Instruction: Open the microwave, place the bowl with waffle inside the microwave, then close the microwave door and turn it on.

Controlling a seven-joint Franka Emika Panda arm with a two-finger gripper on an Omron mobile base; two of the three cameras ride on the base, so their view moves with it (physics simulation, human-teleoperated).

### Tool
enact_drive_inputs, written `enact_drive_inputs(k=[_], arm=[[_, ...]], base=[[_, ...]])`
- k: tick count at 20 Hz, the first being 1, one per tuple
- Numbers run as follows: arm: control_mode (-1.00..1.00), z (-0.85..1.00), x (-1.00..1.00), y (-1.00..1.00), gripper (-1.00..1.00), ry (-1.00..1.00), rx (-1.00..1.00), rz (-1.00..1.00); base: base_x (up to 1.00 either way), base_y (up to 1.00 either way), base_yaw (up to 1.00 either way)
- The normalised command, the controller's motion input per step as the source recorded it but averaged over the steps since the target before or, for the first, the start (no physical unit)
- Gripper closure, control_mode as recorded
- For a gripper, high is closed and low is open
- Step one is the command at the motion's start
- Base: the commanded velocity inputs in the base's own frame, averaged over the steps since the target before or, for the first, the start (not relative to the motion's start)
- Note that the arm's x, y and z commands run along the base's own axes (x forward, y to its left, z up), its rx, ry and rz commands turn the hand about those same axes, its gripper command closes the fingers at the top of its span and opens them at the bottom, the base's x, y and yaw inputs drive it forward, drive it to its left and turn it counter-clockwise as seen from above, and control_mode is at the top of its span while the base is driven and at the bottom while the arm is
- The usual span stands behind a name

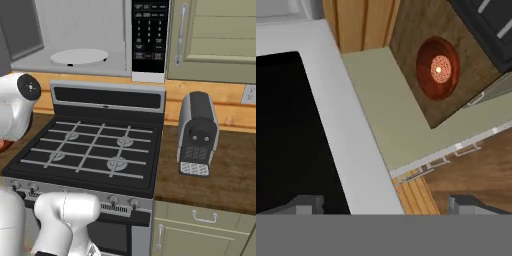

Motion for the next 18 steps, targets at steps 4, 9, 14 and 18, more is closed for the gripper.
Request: enact_drive_inputs(k=[4, 9, 14, 18], arm=[[-1.00, -0.68, 0.00, -0.16, -1.00, -0.02, -0.22, 0.18], [-1.00, -0.63, 0.15, 0.01, -1.00, -0.16, -0.24, 0.18], [-1.00, -0.50, 0.42, 0.12, -1.00, -0.13, -0.22, 0.07], [-1.00, -0.37, 0.67, 0.38, -1.00, 0.09, -0.08, 0.01]], base=[[0.00, 0.00, 0.00], [0.00, 0.00, 0.00], [0.00, 0.00, 0.00], [0.00, 0.00, 0.00]])
